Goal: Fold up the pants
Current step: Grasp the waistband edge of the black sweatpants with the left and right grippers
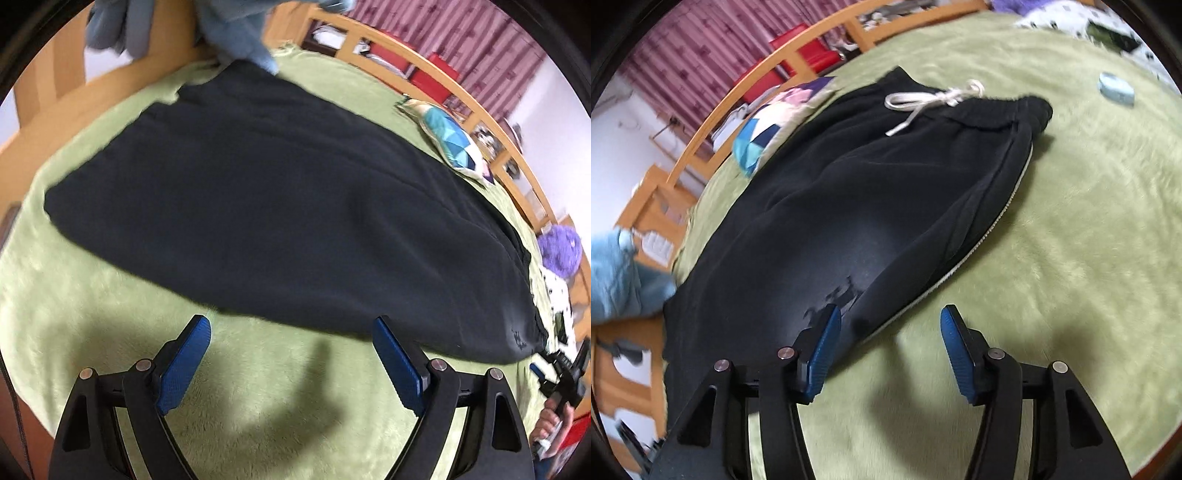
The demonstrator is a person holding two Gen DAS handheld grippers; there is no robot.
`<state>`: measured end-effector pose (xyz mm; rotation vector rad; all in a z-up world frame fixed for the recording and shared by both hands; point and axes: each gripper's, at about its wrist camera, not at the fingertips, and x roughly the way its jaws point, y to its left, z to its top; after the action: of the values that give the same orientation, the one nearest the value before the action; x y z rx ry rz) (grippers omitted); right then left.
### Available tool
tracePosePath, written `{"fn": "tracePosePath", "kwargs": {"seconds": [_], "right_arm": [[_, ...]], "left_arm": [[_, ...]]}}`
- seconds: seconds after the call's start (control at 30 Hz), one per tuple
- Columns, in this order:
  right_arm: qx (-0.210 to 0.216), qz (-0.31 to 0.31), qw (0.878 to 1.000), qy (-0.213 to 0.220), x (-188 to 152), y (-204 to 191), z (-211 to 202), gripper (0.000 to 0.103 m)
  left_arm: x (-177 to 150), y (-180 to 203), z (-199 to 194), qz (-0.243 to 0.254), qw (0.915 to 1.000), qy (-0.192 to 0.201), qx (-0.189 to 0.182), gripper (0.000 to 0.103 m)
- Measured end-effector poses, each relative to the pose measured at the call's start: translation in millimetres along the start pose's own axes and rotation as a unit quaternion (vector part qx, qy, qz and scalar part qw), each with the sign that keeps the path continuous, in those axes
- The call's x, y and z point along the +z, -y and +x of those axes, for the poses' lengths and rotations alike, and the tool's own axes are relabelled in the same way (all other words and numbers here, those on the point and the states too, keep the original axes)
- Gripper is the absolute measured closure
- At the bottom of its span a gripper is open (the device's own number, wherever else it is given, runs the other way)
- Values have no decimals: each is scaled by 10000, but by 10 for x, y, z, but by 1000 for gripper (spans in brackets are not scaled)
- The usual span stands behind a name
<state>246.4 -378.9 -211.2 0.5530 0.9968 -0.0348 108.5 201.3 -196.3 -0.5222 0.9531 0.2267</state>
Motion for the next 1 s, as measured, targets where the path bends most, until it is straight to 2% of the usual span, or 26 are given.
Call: {"fn": "tracePosePath", "kwargs": {"seconds": [0.13,0.2,0.33,0.37,0.4,0.47,0.5,0.53,0.57,0.7,0.83,1.0], "right_arm": [[-22,-43,9997,-241,62,-31,290,47],[72,-20,9993,-369,54,-51,412,47],[31,-79,9995,-291,78,-121,528,46],[38,-85,9996,-274,84,-143,534,58],[30,-97,9996,-271,85,-161,546,79],[62,-198,9991,-381,89,-210,591,86],[39,-244,9992,-328,89,-237,583,89],[40,-305,9992,-271,86,-272,559,90],[-6,-406,9990,-208,87,-321,520,90],[1,-742,9972,25,164,-510,333,91],[96,-985,9947,272,334,-716,161,91],[153,-1229,9899,686,722,-1068,28,93]], "left_arm": [[-32,-13,199,-145,9997,-146,-148,15],[-28,0,254,-186,9997,-66,-170,15],[37,-8,332,-508,9985,31,-215,16],[55,-4,349,-577,9982,96,-155,22],[65,2,355,-586,9982,146,-68,27],[92,33,392,-533,9982,197,181,56],[112,49,410,-460,9983,202,301,65],[141,69,420,-341,9984,171,409,85],[170,78,409,-260,9986,147,445,89],[379,123,153,-249,9985,471,144,91],[736,305,-152,-64,9956,937,-25,91],[1351,772,-286,362,9891,1429,64,93]]}}
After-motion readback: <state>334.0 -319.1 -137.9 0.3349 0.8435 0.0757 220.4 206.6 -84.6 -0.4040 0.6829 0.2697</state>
